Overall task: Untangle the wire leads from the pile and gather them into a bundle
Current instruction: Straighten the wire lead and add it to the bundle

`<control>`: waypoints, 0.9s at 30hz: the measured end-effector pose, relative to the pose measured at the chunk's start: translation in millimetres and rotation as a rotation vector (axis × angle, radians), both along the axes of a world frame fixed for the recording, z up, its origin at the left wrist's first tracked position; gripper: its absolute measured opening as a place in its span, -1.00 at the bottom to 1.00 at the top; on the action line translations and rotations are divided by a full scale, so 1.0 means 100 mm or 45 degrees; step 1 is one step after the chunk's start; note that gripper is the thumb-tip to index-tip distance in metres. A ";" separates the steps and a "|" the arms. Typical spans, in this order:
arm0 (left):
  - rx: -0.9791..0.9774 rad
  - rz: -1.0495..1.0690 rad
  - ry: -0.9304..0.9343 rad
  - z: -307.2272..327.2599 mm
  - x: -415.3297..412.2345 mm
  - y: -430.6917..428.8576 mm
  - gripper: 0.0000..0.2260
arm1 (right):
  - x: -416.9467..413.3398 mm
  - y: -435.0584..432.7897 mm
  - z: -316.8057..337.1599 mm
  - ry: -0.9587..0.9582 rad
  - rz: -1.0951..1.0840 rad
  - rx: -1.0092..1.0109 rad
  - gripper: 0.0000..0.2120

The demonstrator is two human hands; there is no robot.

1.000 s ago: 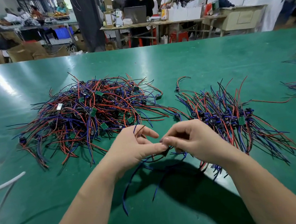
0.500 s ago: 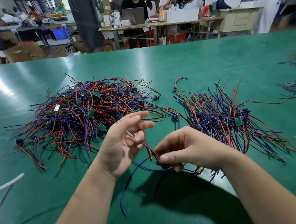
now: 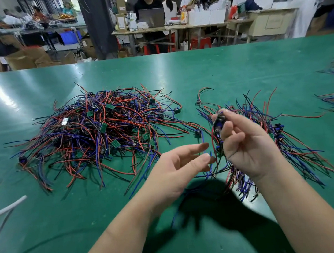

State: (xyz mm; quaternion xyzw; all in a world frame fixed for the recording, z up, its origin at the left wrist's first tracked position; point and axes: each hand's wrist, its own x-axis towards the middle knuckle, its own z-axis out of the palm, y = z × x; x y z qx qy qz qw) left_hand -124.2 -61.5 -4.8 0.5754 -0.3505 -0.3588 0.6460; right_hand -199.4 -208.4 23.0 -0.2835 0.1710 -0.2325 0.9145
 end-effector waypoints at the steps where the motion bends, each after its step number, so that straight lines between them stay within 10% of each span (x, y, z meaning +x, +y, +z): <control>1: -0.010 0.014 -0.006 0.00 0.00 0.00 -0.58 | -0.01 -0.01 0.00 -0.072 0.021 0.110 -0.80; 5: 0.009 0.131 0.058 -0.01 0.02 -0.02 -0.62 | -0.01 -0.02 -0.01 -0.133 0.074 0.180 -0.74; 14: 0.073 0.233 0.263 -0.05 0.04 -0.02 -0.82 | 0.11 0.22 -0.24 0.333 0.149 -0.929 -0.91; 27: 0.550 -0.400 -0.031 -0.07 0.08 0.09 -0.84 | 0.06 -0.25 -0.24 0.445 -0.373 -0.567 -0.89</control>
